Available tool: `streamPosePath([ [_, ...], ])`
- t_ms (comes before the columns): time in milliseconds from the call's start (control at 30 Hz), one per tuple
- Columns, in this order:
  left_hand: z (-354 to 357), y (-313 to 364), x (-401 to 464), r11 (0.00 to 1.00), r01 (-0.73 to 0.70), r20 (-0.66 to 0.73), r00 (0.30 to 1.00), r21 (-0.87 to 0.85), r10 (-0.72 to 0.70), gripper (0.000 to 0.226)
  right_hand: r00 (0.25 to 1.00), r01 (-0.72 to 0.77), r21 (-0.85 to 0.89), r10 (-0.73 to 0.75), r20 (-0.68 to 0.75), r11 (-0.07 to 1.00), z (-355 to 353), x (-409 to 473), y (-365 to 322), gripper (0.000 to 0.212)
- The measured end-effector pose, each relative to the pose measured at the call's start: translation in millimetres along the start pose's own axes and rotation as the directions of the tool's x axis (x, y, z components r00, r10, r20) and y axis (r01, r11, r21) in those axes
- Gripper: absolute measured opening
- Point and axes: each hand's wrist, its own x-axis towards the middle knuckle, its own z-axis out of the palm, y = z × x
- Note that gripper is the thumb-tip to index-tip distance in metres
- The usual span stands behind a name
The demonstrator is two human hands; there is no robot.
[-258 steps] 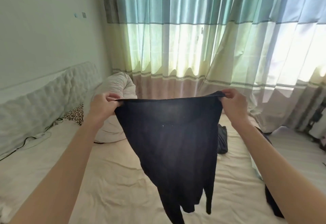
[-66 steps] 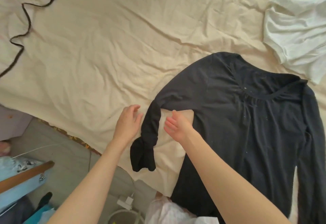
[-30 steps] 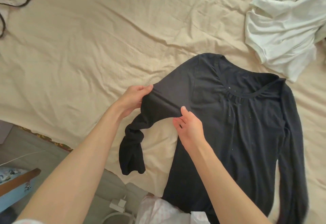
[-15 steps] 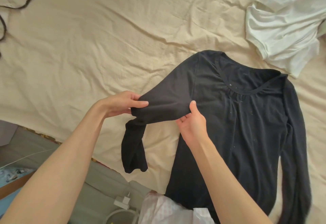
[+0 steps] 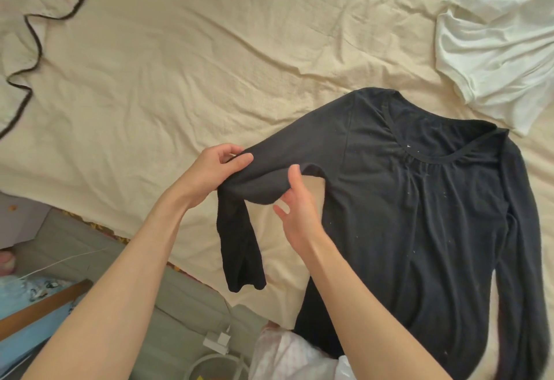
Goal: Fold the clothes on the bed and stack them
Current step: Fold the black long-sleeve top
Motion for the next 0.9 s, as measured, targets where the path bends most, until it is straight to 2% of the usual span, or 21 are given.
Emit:
streamPosePath([
  [67,-10,-1,-4,0.975,0.065,0.058,0.995,0.214,-0.079,0.014,1.0,0.009,-0.104,-0.011,-0.023,0.995,11,1,4,0.044],
  [133,-24,-5,-12,0.926,0.132,0.139,0.972,0.352,-0.192,0.012,0.995,0.017,-0.096,-0.026,-0.096,0.995,15,3,6,0.033],
  [233,-38,-20,-29,0.886,0.221,0.275,0.896,0.407,-0.35,0.016,0.995,0.001,0.098,0.009,-0.095,0.995,14,-2,8,0.036],
  [367,-42,-47,-56,0.869,0.238,0.305,0.869,0.434,-0.39,0.015,0.996,-0.04,0.198,0.054,-0.067,0.979,10,-14,9,0.04],
  [467,-57,-49,-77,0.907,0.248,0.219,0.917,0.339,-0.332,0.019,0.982,-0.156,0.335,0.184,-0.053,0.929,14,-27,10,0.04],
  [533,-72,-37,-90,0.932,0.212,0.103,0.962,0.294,-0.251,0.018,0.966,-0.231,0.418,0.257,-0.007,0.879,19,-37,10,0.036],
  [633,-99,-11,-111,0.932,0.131,-0.038,0.991,0.337,-0.125,0.026,0.956,-0.282,0.501,0.284,0.073,0.818,28,-48,7,0.029],
  [700,-116,-2,-123,0.909,0.107,-0.079,0.993,0.402,-0.082,0.019,0.959,-0.276,0.52,0.264,0.1,0.808,35,-54,4,0.027],
  [767,-134,-3,-131,0.836,0.108,-0.158,0.987,0.538,-0.026,0.016,0.961,-0.276,0.508,0.252,0.117,0.816,40,-58,6,0.023],
  [833,-149,-10,-133,0.691,0.142,-0.262,0.962,0.709,0.072,0.018,0.954,-0.3,0.474,0.272,0.129,0.828,45,-60,12,0.02],
  [900,-159,-19,-132,0.596,0.196,-0.344,0.928,0.778,0.143,0.021,0.943,-0.334,0.429,0.306,0.134,0.84,50,-58,26,0.022],
])
